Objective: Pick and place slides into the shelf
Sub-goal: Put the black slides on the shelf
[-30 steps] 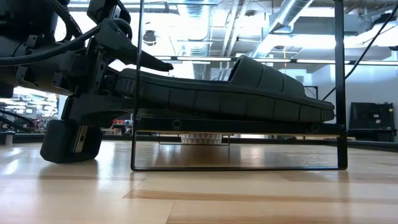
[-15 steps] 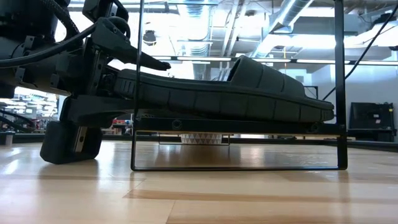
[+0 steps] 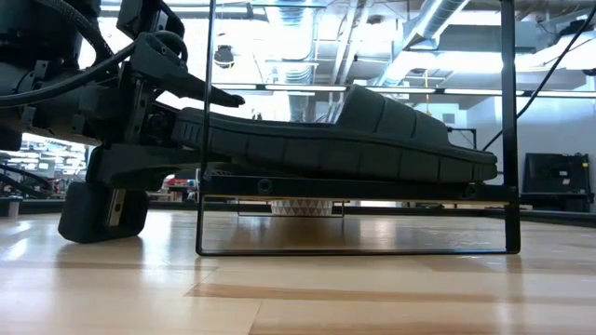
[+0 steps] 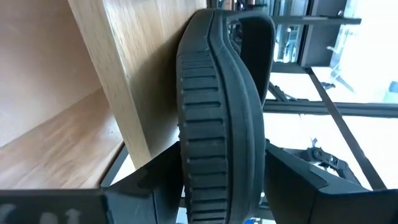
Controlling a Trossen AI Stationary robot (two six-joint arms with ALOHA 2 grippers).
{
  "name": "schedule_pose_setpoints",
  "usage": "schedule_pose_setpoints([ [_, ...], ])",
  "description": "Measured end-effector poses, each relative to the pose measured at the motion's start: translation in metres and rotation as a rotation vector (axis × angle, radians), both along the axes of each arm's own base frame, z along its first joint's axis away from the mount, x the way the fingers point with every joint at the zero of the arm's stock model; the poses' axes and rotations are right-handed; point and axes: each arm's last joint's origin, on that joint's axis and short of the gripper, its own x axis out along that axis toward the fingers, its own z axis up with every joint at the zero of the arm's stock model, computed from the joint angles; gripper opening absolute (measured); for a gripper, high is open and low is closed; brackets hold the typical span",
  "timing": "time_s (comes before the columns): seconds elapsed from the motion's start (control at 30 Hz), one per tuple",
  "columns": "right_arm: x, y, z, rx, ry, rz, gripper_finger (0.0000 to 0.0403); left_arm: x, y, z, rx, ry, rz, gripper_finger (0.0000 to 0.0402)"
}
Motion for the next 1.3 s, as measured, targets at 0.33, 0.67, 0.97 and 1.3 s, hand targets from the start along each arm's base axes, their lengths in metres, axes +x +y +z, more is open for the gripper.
schedule_pose_setpoints([
  [0.33,0.0,0.0,0.0,0.0,0.0,0.0,0.0359,0.001,0.001,0.0,0.045,0.001,-0.077,0.0183],
  [0.67,0.0,0.0,0.0,0.0,0.0,0.0,0.0359,0.0,0.005,-0.001,0.049,0.004,-0.107,0.0183],
  [0.97,0.0,0.0,0.0,0.001,0.0,0.0,0.0359,-0.001,0.005,-0.001,0.055,0.005,-0.142,0.0183],
  [1.3,0.0,0.0,0.0,0.001,0.0,0.0,0.0359,-0.01,0.015,-0.002,0.044,-0.011,-0.185,0.0183],
])
